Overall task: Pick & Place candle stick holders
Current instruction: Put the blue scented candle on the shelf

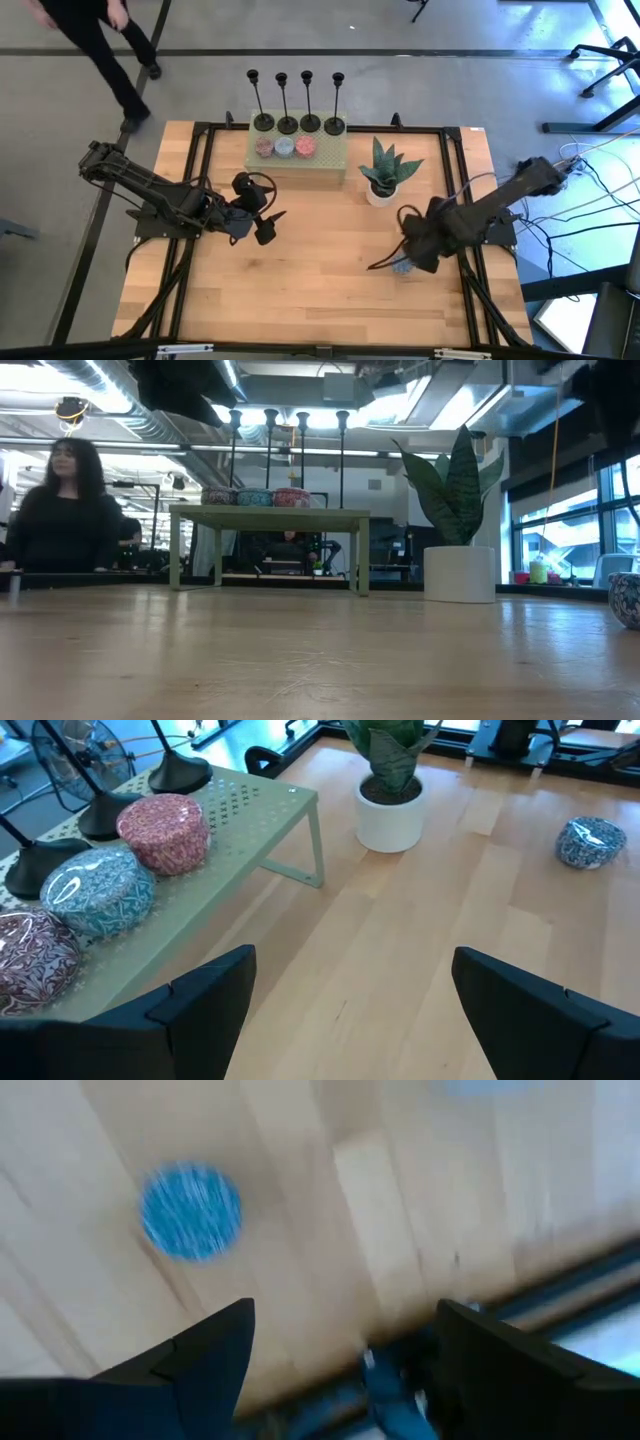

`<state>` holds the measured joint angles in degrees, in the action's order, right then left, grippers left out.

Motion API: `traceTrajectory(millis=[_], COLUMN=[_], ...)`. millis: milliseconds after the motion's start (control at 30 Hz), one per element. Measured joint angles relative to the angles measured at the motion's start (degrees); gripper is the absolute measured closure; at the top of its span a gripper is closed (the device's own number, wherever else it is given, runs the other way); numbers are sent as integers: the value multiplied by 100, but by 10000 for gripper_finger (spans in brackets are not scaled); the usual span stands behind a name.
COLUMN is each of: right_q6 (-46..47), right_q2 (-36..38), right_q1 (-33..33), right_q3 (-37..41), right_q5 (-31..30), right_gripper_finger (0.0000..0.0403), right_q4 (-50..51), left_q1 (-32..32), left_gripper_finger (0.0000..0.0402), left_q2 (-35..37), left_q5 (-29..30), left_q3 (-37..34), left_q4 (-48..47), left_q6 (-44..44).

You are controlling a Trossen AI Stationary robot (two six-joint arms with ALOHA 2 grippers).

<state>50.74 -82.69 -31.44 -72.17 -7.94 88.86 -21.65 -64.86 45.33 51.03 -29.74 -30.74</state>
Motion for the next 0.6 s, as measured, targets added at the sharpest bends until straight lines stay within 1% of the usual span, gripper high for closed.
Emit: traceTrajectory(millis=[67,167,233,300,467,600], right_q6=[183,521,572,586,819,1240], right_q2=[422,981,1218,1295,1233,1232], right_q1=[-83,-280,-417,-479,-483,-479], right_q3=[115,582,938,1174,1494,1791], right_q5=[-342,-604,-742,-772,-783,-545], right_gripper_finger=[89,89,89,89,89,89], right_q4=[-363,-1481,-2050,-2390,-2404,-2473], left_q1=[0,0,0,0,0,0], left_gripper_finger=[66,66,66,66,66,66], left_q2=[0,0,0,0,0,0], left_q5=[0,-2,-47,-127,-137,-141], left_q3=[0,0,0,0,0,0], left_q4=[0,-2,0,-2,-2,-2], left_q6=[0,1,19,103,82,3])
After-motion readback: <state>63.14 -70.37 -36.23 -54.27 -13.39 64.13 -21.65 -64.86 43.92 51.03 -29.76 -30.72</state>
